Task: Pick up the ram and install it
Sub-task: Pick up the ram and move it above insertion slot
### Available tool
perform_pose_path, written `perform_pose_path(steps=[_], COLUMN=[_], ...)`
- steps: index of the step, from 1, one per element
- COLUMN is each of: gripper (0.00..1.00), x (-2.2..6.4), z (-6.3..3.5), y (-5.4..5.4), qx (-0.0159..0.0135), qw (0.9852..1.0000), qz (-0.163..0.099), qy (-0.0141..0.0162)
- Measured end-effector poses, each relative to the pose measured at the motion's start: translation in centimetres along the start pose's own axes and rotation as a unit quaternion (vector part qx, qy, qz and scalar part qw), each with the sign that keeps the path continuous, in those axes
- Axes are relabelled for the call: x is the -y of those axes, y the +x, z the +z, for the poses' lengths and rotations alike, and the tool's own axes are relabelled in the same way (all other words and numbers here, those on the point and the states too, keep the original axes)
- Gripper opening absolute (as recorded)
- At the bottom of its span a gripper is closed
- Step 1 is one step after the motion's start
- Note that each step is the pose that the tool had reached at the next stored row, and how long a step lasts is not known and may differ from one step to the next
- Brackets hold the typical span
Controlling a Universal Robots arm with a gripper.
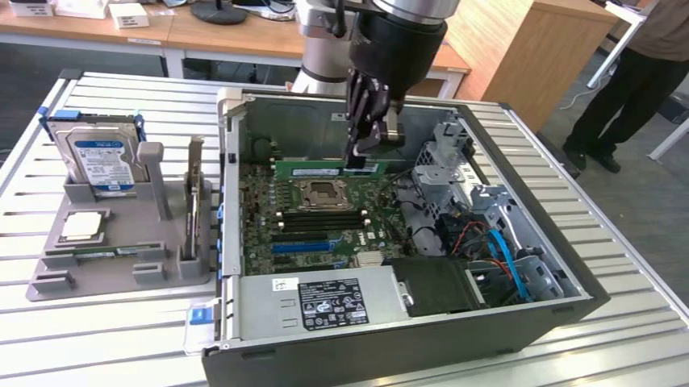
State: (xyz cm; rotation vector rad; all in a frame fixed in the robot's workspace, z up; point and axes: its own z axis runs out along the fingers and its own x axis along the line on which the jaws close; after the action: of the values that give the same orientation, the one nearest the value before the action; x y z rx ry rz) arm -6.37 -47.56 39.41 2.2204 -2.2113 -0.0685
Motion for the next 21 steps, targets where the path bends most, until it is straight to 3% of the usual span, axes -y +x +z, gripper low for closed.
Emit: perform_pose_path(steps=[3,10,21], gripper=[0.12,0.12,0.12], x=[0.41,0.44,0.45], z=[-0.02,0.00,0.14], y=[0.0,-0.1,-2.2], qx=[0.0000,0.0001,0.0001], qw=[1.0000,1.0000,1.0000], qz=[0.002,0.002,0.003], qy=[0.0000,0.0001,0.0001])
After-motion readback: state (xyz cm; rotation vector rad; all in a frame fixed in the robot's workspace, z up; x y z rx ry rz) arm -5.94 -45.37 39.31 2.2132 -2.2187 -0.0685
